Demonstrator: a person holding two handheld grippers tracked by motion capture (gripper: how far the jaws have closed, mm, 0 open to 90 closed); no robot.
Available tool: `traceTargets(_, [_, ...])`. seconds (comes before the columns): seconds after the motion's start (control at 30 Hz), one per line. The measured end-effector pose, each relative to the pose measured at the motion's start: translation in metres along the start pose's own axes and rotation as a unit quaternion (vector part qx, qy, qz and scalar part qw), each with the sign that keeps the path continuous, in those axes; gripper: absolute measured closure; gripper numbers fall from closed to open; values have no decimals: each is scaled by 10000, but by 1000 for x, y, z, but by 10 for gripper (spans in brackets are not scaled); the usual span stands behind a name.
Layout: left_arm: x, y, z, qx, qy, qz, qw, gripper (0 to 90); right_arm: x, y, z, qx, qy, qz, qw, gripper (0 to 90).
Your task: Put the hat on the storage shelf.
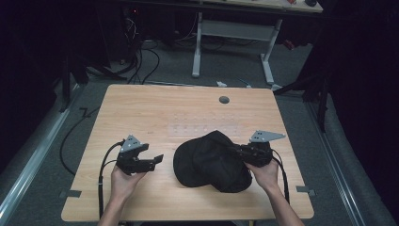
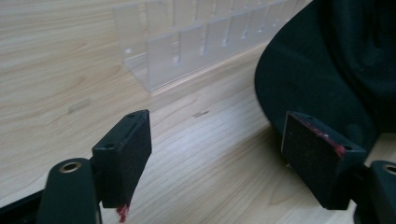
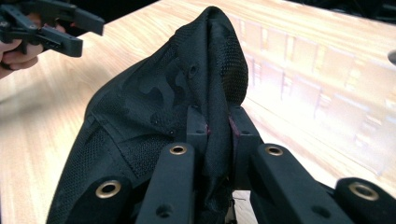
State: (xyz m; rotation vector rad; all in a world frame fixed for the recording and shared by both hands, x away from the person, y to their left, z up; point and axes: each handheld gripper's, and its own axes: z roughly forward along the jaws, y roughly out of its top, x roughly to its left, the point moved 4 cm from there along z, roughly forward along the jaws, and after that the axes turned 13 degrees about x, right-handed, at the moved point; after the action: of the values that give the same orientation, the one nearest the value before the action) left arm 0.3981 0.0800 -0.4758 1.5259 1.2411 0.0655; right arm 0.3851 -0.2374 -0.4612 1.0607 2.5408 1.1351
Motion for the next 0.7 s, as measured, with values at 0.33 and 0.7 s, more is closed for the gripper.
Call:
traceTargets(0.33, [-40, 15, 6, 255, -336, 479, 9980, 214, 11, 19, -2, -15, 128, -452, 9989, 819])
traceTargets(0.7, [-79, 32, 24, 528, -578, 977, 9921, 215, 17, 37, -2, -66, 396, -773, 9962, 819])
